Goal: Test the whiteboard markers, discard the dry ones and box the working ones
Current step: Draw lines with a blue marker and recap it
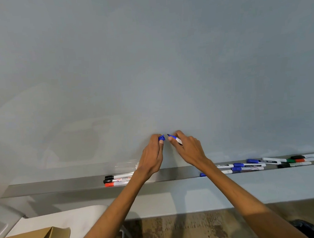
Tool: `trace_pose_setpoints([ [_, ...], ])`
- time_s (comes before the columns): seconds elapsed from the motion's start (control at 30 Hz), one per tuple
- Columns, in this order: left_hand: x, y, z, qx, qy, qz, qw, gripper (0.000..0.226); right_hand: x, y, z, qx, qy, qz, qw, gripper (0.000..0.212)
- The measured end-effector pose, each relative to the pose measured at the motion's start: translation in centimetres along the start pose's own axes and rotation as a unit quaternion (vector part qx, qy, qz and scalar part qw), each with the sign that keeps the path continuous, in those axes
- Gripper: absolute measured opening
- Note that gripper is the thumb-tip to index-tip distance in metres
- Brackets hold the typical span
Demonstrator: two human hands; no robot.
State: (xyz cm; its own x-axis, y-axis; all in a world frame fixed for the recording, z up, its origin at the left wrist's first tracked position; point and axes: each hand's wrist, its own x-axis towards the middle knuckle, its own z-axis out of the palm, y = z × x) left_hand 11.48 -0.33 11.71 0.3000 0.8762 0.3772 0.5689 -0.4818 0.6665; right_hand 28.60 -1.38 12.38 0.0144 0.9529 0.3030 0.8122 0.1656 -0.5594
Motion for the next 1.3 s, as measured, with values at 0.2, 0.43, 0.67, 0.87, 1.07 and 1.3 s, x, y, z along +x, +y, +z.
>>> trace_pose_setpoints([
  [0.2,2.9,2.9,-3.0,-0.035,0.122,0.026,0.992,0.025,2.0,-3.7,-2.0,0.13,0.085,-0.039,0.987,0.008],
  [0.43,6.6,5.7,-7.3,-0.028,0.257,0.082,0.962,0.029,5.0,-9.4,-6.8,0.177,0.19,-0.189,0.947,0.022],
  [0.67,11.0,10.3,-11.8,0.038,0.356,0.198,0.913,0.033,8.6,-12.9,-11.9,0.256,0.256,-0.234,0.902,0.032],
  [0.87,16.3,14.8,-16.5,0.105,0.404,0.248,0.874,0.054,11.5,-15.8,-17.1,0.223,0.27,-0.281,0.894,0.021],
  [1.07,20.7,18.1,-21.3,0.173,0.448,0.261,0.837,0.056,13.7,-18.6,-21.4,0.166,0.302,-0.33,0.879,0.031],
  [1.3,23.7,21.4,-24.6,0.246,0.454,0.259,0.816,0.06,15.0,-22.3,-25.8,0.238,0.384,-0.349,0.822,0.025],
])
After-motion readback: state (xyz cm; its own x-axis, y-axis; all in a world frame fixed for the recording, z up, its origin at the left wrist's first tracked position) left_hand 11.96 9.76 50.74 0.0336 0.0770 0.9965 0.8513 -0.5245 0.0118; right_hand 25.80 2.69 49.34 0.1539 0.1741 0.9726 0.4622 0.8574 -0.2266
